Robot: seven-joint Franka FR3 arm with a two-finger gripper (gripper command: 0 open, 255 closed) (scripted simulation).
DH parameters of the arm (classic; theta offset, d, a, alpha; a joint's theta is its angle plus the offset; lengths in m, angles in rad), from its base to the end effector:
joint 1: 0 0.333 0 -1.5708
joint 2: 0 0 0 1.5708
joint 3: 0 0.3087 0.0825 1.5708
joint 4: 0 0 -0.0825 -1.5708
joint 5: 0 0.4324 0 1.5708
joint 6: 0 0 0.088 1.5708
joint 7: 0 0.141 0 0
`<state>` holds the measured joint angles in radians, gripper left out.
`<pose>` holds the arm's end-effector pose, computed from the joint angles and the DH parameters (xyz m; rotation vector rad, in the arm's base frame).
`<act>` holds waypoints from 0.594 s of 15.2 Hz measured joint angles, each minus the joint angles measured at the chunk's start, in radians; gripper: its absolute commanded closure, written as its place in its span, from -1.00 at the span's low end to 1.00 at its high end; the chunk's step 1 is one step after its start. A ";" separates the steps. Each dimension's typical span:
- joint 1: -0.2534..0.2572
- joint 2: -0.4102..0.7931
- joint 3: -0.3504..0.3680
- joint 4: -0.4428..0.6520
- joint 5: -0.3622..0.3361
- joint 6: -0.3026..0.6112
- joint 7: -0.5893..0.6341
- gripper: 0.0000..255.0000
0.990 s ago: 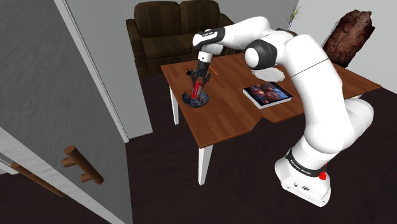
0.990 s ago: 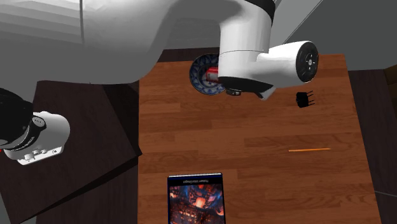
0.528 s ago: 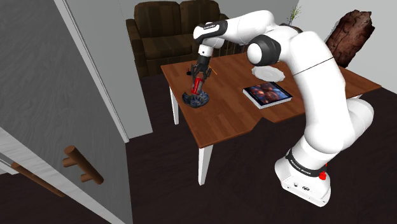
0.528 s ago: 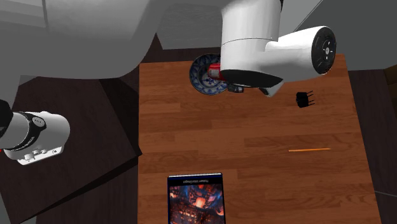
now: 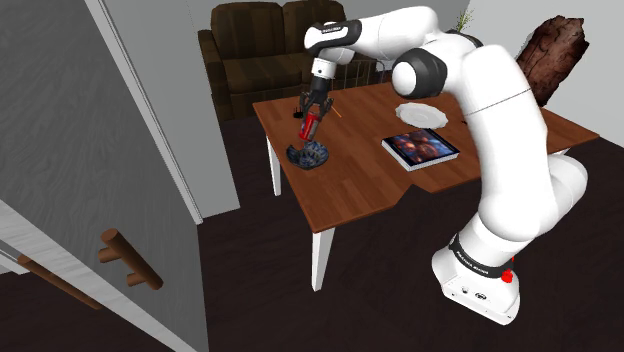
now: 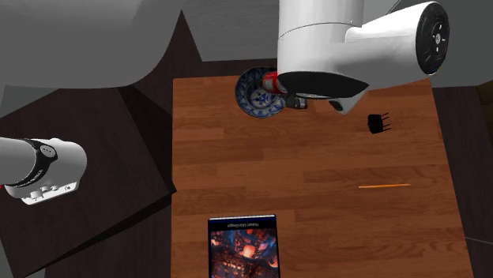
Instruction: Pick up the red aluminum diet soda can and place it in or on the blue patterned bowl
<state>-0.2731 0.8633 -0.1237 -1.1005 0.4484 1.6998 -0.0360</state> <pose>0.7409 -0.2241 0.2323 -2.6798 0.6082 0.2489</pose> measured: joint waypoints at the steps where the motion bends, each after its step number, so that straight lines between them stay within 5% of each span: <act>1: -0.002 -0.002 -0.001 0.009 -0.001 -0.011 0.002 1.00; 9: 0.044 -0.135 -0.001 -0.148 -0.002 0.024 0.025 1.00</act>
<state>-0.2291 0.7288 -0.1246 -1.2486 0.4468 1.7238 -0.0107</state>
